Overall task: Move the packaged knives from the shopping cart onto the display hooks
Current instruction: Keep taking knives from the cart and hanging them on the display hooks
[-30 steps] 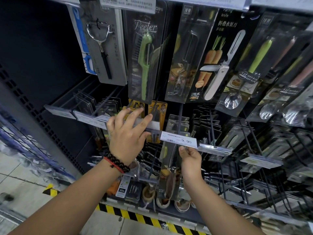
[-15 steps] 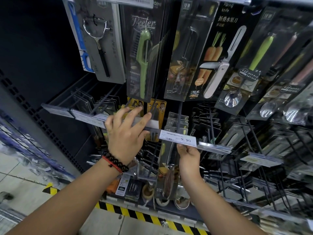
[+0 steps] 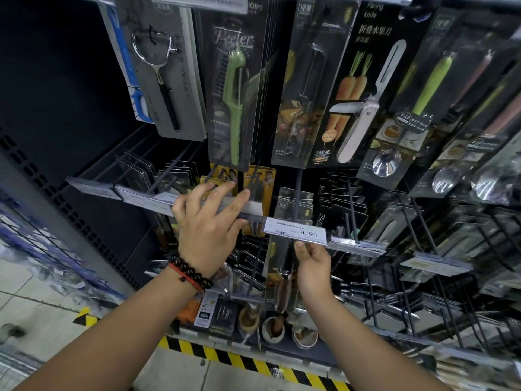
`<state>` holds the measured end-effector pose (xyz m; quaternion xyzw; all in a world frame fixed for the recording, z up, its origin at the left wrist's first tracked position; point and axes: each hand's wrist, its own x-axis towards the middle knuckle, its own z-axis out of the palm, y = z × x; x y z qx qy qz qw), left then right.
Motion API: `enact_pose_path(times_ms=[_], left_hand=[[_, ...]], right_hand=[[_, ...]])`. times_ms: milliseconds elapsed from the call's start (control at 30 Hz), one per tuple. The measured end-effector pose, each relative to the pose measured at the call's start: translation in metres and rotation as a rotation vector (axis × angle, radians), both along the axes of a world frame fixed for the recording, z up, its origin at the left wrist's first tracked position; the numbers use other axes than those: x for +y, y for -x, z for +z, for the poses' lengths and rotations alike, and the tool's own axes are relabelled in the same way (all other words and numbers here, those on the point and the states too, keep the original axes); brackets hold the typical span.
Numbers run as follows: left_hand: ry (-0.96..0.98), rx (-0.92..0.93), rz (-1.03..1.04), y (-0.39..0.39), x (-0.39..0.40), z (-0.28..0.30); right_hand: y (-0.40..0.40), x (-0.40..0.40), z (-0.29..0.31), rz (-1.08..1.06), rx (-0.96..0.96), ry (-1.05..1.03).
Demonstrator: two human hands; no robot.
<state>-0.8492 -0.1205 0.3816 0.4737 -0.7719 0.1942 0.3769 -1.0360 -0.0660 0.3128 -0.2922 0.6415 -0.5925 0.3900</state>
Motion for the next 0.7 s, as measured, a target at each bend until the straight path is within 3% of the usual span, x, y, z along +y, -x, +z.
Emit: enact_pose_path(times_ms=[233,567,700], left_hand=[[0.018,0.006,-0.009,0.000,-0.002,-0.002],[0.036,-0.005,-0.006,0.000,-0.003,-0.003],[0.030,-0.014,-0.006,-0.001,-0.003,-0.002]], right_hand=[[-0.003,0.000,0.003,-0.040,-0.069,0.006],[0.007,-0.039,0.000,-0.061,-0.117,-0.148],[0.009,-0.047,-0.005,-0.046,-0.072,-0.150]])
